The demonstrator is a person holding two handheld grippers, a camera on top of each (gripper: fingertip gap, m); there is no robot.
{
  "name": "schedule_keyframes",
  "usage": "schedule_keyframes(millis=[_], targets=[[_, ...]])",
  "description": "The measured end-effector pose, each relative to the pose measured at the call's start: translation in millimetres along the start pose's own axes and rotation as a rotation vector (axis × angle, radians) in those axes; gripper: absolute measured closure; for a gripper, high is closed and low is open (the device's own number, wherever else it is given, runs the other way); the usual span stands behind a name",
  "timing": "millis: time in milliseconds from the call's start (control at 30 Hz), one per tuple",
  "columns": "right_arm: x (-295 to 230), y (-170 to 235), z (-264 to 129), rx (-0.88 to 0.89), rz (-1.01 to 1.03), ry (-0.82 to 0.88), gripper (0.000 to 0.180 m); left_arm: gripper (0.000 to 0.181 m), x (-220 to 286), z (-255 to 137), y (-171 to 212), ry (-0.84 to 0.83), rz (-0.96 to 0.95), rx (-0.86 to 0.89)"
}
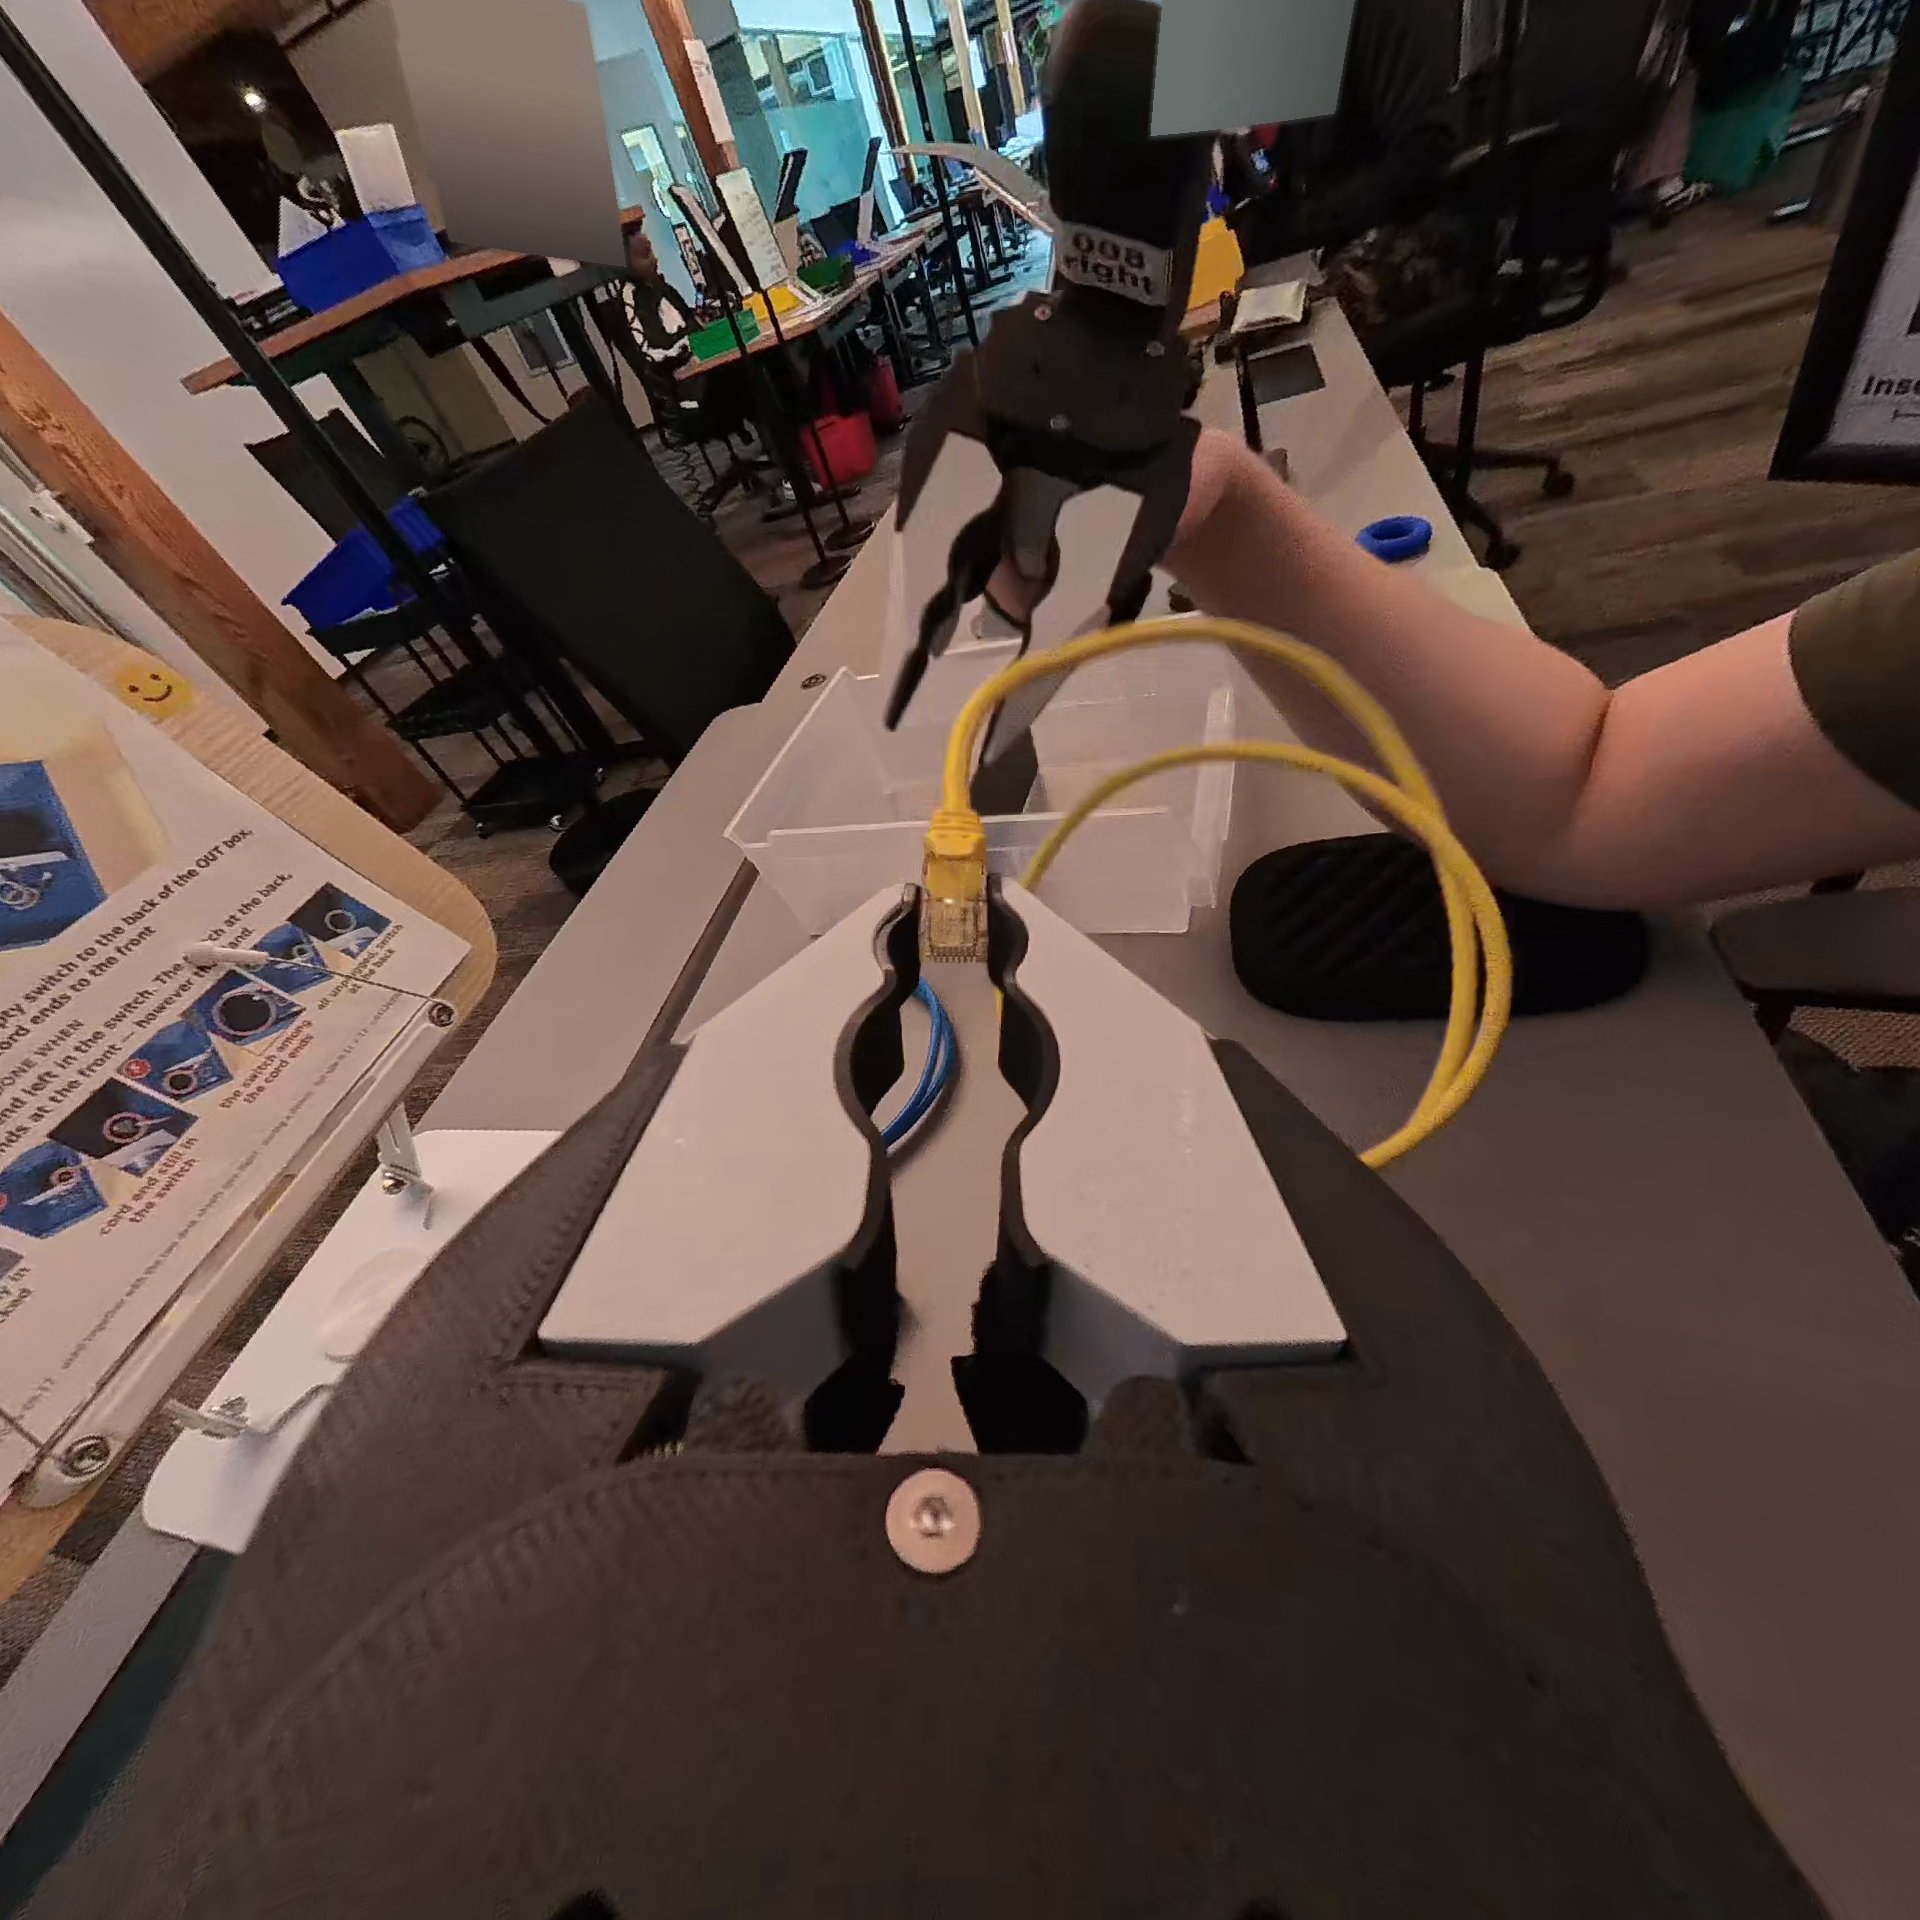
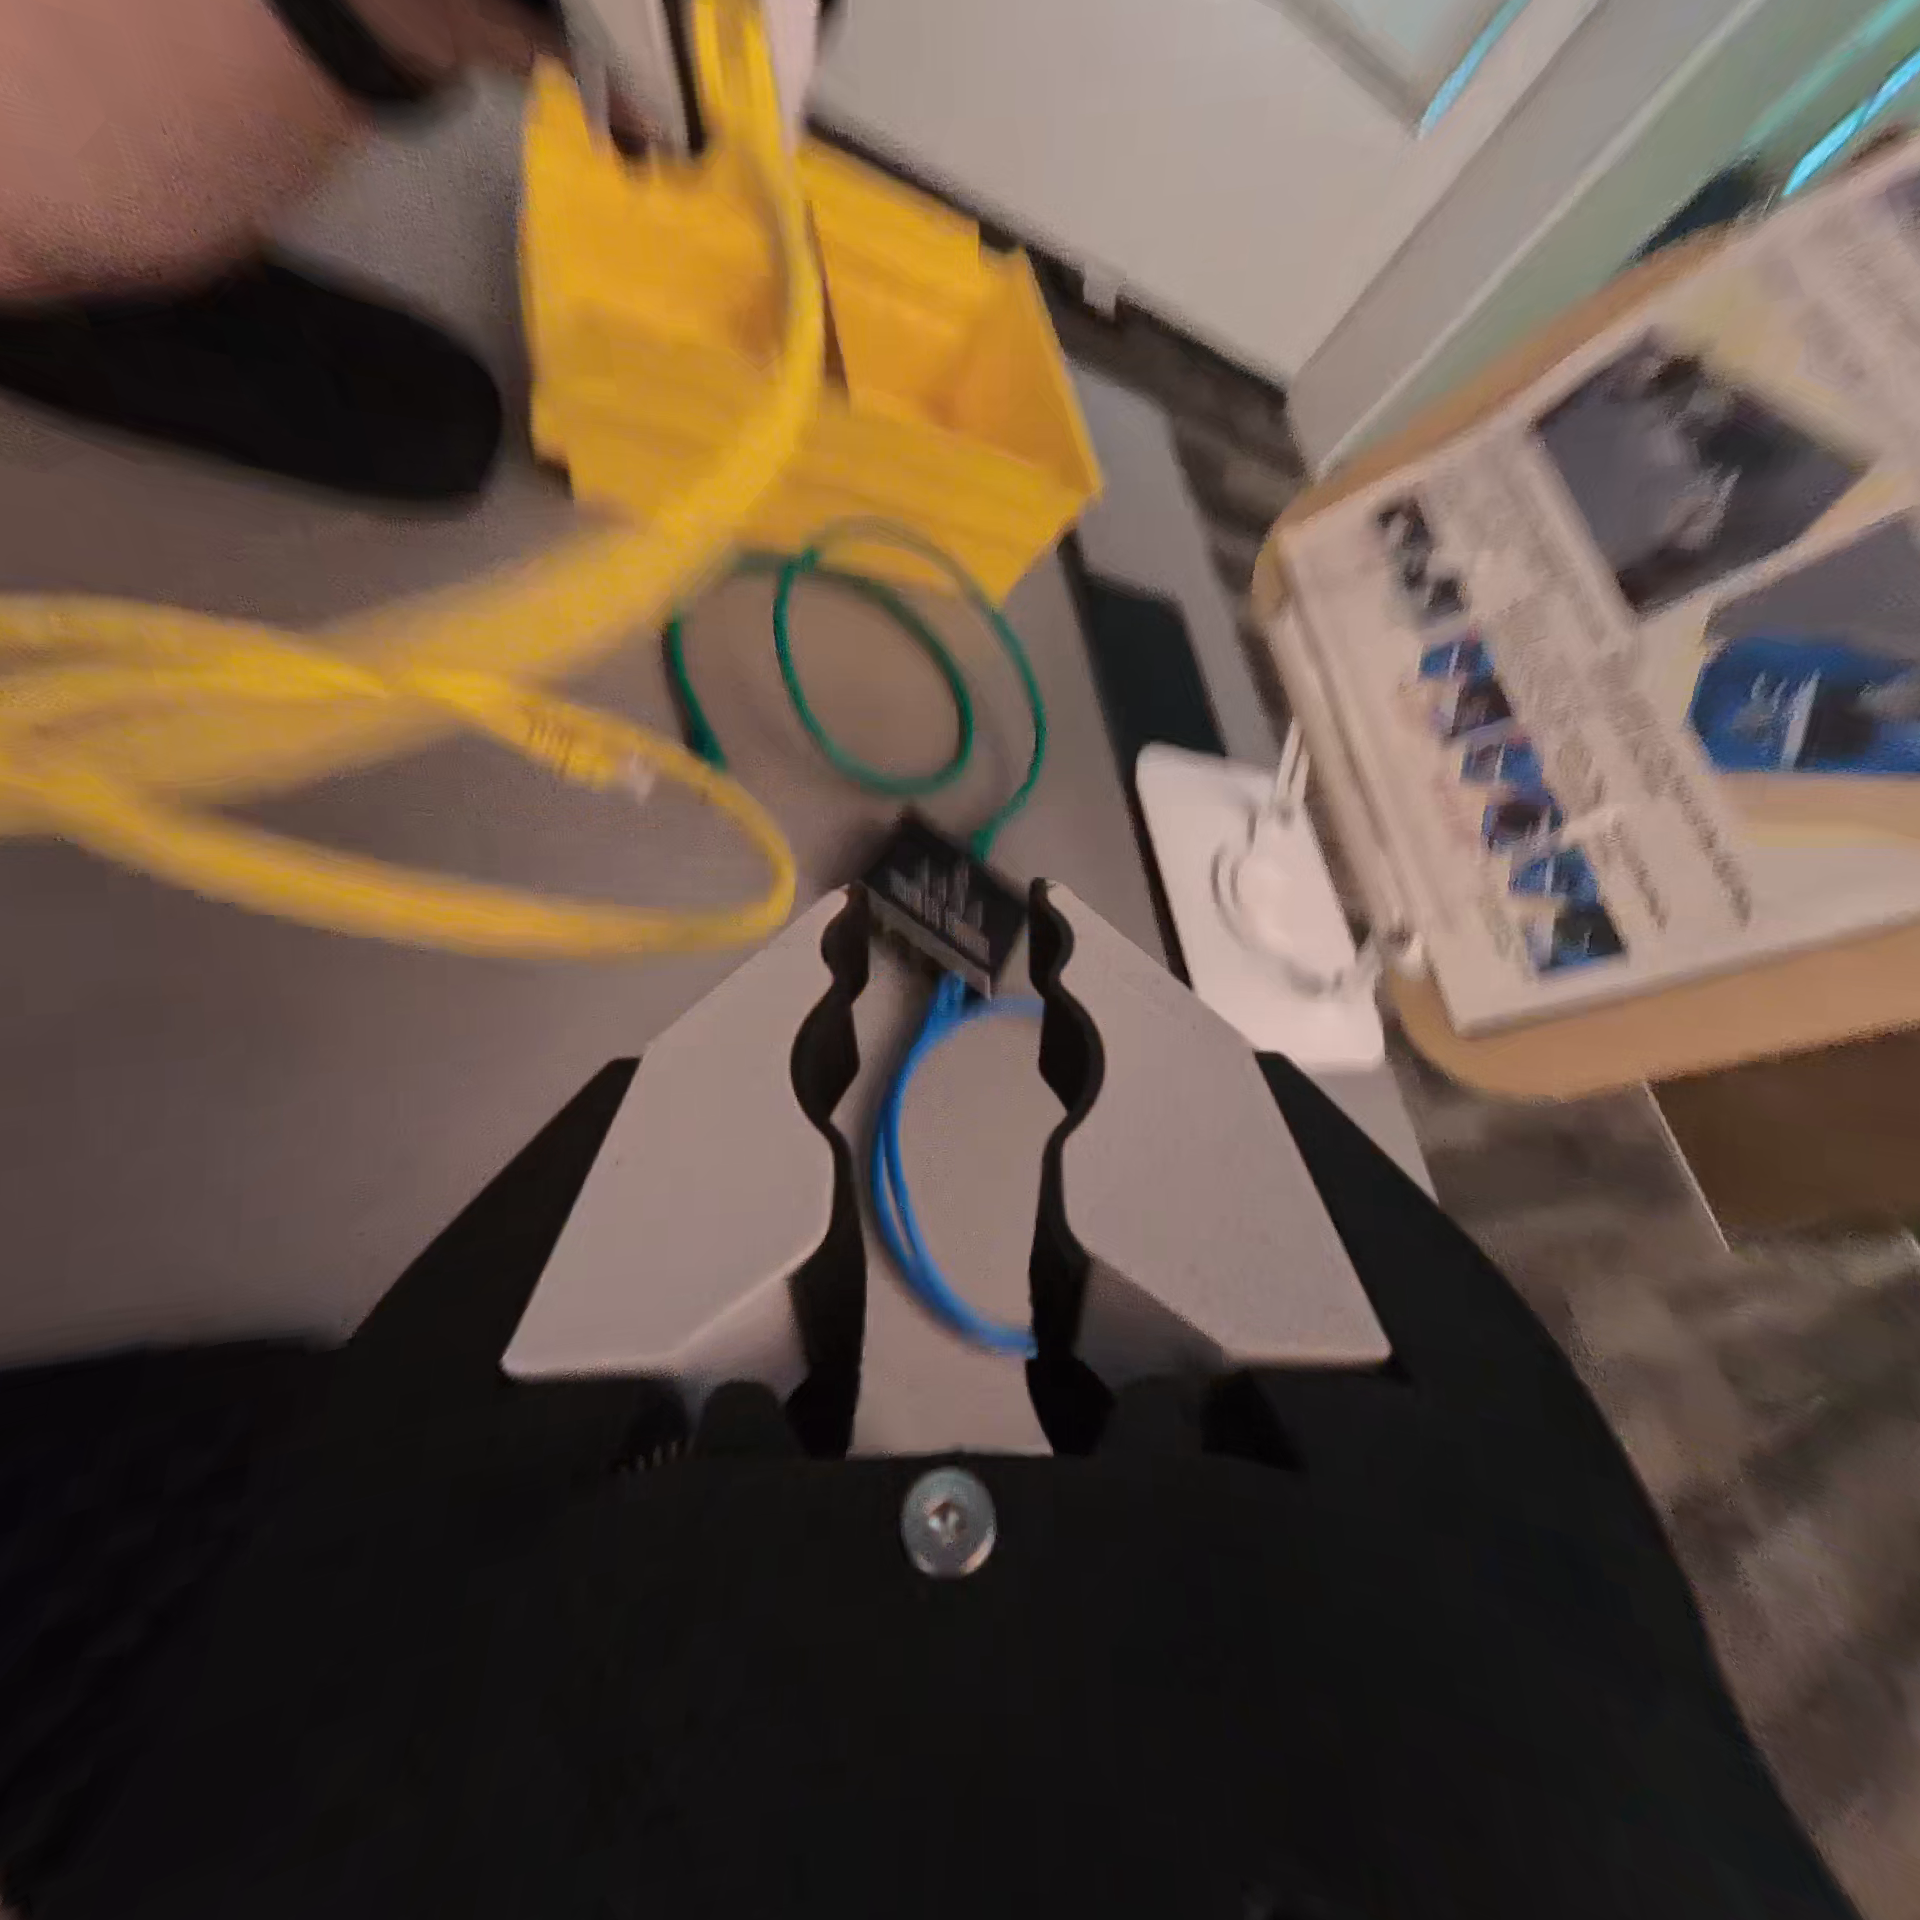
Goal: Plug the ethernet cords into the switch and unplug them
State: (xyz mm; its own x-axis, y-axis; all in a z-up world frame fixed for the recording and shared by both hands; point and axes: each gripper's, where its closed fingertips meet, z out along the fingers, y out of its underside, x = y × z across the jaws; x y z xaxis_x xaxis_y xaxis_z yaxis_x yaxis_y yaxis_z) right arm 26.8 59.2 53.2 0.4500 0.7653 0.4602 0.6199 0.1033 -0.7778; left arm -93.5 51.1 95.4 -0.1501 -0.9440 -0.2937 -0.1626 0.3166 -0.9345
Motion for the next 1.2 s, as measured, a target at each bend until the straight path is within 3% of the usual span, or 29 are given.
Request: schedule_keyframes(millis=[100,167,333,500,667,767,867,967,1200], targets=[[-1.2,-61.0,1.4,0.297,0.011,-0.022,0.149,0.17,0.3,0.0,-0.3,0.005,-0.009,0.003],[1.1,-79.8,4.4,0.392,-0.027,0.02,0.149,0.17,1.5,0.3,2.2,0.008,-0.001,-0.013],[1.5,-55.5,50.5,0.292,-0.044,0.015,0.149,0.171,5.1,0.5,-0.4,0.02,0.009,-0.004],[-16.6,-50.5,84.5,0.355,-0.008,-0.111,0.149,0.171,8.8,-7.2,-12.3,0.045,-0.003,0.058],[-34.3,-85.1,76.7,0.564,0.084,-0.246,0.143,0.171,-0.5,-13.2,-9.9,0.013,-0.016,0.049],[-34.4,-110.9,61.7,0.693,0.111,-0.238,0.141,0.171,-3.0,-14.5,-9.3,0.028,-0.049,0.068],[-33.0,-117.1,58.1,0.712,0.118,-0.219,0.144,0.171,-4.2,-15.4,-7.4,0.042,-0.07,0.066],[-37.1,-125.6,49.1,0.765,0.112,-0.242,0.16,0.171,-4.2,-14.5,-5.8,0.048,-0.081,0.062],[-32.7,-115.1,57.2,0.662,0.084,-0.198,0.173,0.171,-4.0,-11.4,0.3,0.048,-0.082,0.024]])
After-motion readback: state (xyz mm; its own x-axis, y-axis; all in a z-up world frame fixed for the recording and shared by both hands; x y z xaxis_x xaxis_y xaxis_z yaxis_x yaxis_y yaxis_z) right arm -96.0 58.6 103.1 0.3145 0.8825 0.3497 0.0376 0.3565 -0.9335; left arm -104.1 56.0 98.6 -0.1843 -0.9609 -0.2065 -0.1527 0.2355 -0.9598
